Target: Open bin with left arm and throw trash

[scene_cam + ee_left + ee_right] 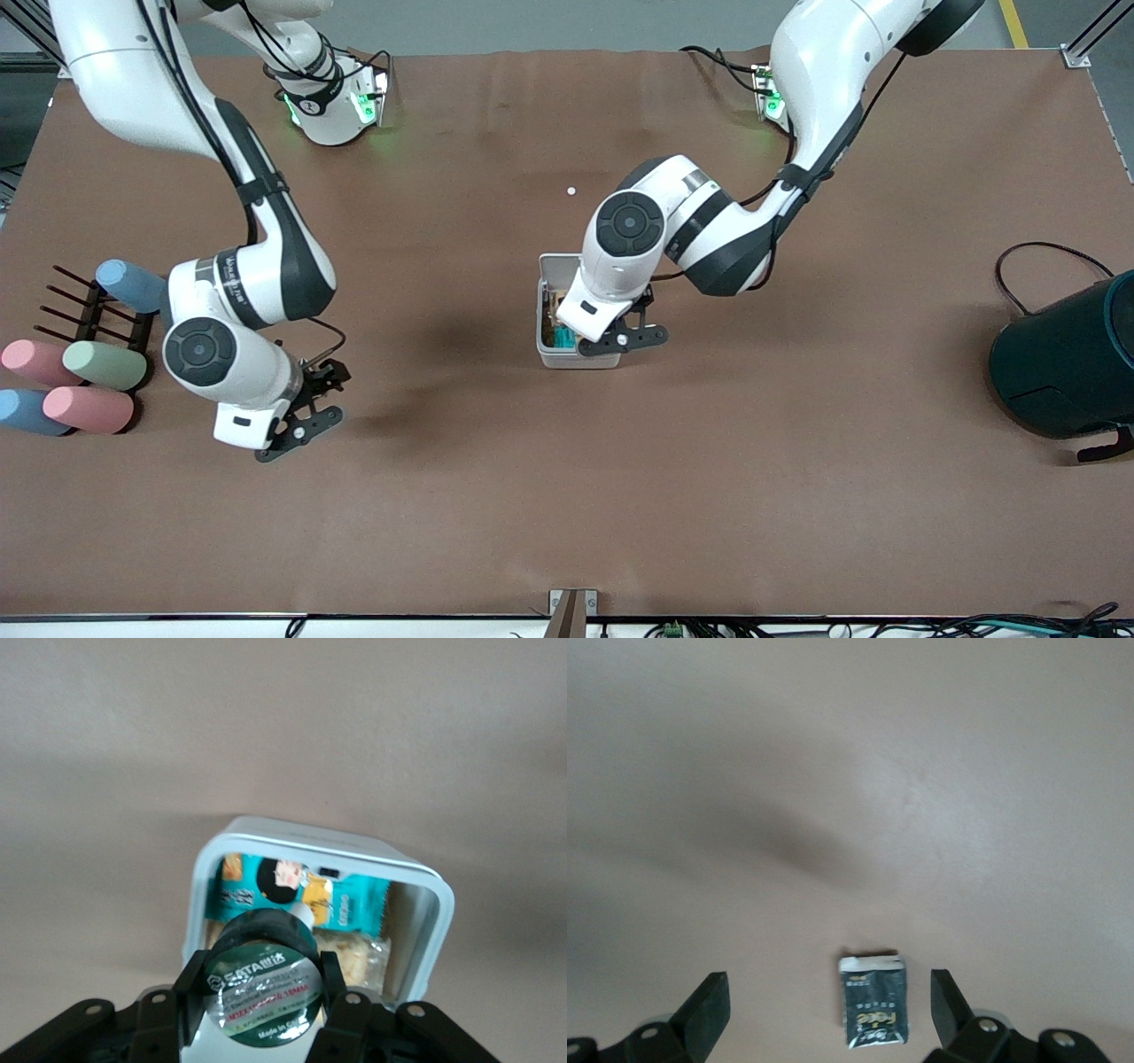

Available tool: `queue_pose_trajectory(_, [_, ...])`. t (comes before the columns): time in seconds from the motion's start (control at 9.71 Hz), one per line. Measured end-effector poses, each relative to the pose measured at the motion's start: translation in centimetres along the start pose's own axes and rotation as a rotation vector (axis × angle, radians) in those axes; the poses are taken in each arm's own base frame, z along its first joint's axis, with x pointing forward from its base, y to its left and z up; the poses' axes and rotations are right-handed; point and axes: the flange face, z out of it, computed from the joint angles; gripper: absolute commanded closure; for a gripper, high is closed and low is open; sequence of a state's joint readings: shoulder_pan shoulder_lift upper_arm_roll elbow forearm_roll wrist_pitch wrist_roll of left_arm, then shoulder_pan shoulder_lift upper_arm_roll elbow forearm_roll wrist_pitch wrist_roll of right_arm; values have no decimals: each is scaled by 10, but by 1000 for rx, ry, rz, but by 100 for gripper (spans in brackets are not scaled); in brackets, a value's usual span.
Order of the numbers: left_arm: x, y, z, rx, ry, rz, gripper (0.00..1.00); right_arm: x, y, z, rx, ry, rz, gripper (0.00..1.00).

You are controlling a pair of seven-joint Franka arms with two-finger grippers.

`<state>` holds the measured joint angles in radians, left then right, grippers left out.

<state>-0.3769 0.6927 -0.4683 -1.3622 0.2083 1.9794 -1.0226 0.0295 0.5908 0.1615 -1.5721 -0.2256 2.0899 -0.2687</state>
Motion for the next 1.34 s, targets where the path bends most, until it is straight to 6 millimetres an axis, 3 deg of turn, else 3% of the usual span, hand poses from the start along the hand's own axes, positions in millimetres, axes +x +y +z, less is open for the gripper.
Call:
queue_pose_trajectory(0.1, [-3, 4, 5, -4, -2, -8, 69, -8, 12, 12, -1, 3, -7, 0])
queue_pose_trajectory(0.21, [-3, 5, 11, -4, -7, -11, 31, -13, 18, 19, -1, 5, -19, 0])
queue_pose_trajectory(0.31, [-2, 5, 18, -6, -11, -16, 0, -16, 18, 26, 0, 7, -37, 0])
queue_pose_trajectory(0.51, [1, 8, 24, -27, -5, -34, 0, -24, 15, 52, -10, 45, -108, 0])
queue_pose_trajectory(0.72, [6, 8, 18, -40, 4, -40, 0, -39, 29, 69, -17, 51, -175, 0])
queue_pose_trajectory(0.93, [34, -11, -1, -58, 31, -56, 0, -46, 41, 72, -16, 49, -186, 0])
queue_pose_trajectory(1.13, [89, -71, -32, -38, 48, 11, 0, -50, 38, 81, -6, 36, -200, 0])
queue_pose_trajectory(1.34, [139, -148, -66, -6, 52, 68, 0, -52, 31, 94, -4, 40, -216, 0])
